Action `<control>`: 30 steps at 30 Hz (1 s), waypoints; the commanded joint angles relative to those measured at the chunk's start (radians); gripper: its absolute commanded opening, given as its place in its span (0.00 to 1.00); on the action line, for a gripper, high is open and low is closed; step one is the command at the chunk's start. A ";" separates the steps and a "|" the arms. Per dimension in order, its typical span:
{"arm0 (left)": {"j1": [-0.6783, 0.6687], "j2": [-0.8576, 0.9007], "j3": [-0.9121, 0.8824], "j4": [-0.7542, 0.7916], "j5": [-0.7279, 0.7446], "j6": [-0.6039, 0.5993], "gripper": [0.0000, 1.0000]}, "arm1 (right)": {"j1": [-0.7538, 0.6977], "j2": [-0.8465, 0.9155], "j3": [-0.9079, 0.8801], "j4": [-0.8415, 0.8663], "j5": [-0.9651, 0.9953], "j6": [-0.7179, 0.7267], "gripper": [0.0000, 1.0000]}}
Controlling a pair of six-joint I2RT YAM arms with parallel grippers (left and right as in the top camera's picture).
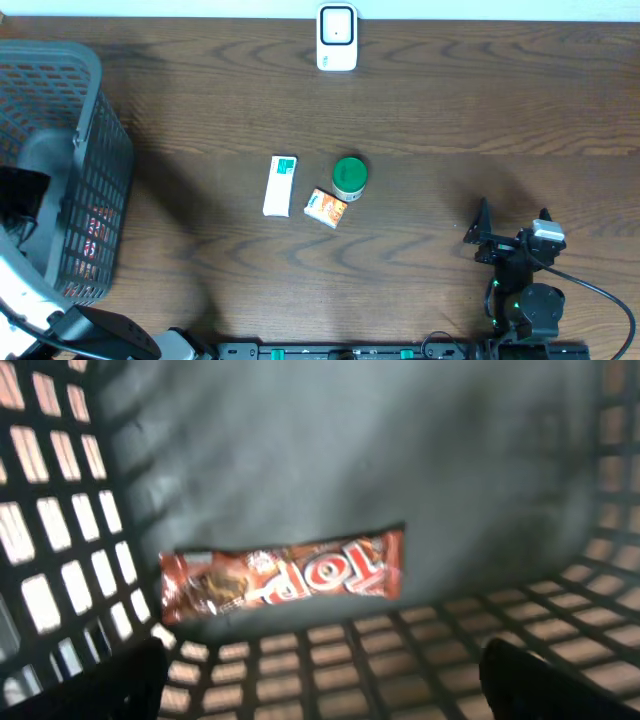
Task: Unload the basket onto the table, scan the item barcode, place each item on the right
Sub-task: 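Reach the left gripper into the basket and grasp the red snack bar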
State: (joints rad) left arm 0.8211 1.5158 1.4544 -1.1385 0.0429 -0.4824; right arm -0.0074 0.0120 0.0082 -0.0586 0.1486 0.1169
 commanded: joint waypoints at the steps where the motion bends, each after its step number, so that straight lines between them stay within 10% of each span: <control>1: 0.002 -0.006 -0.130 0.058 -0.104 0.059 0.99 | -0.004 -0.005 -0.003 -0.002 -0.003 -0.014 0.99; 10: 0.002 -0.006 -0.436 0.299 -0.115 0.114 0.99 | -0.004 -0.005 -0.003 -0.002 -0.004 -0.014 0.99; 24: 0.003 -0.006 -0.450 0.303 -0.182 0.161 0.98 | -0.004 -0.005 -0.003 -0.002 -0.003 -0.014 0.99; 30: 0.002 -0.006 -0.450 0.343 0.105 0.484 0.98 | -0.004 -0.005 -0.003 -0.002 -0.004 -0.014 0.99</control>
State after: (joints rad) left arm 0.8238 1.5127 1.0069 -0.8043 -0.0212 -0.2085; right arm -0.0074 0.0120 0.0082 -0.0582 0.1490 0.1169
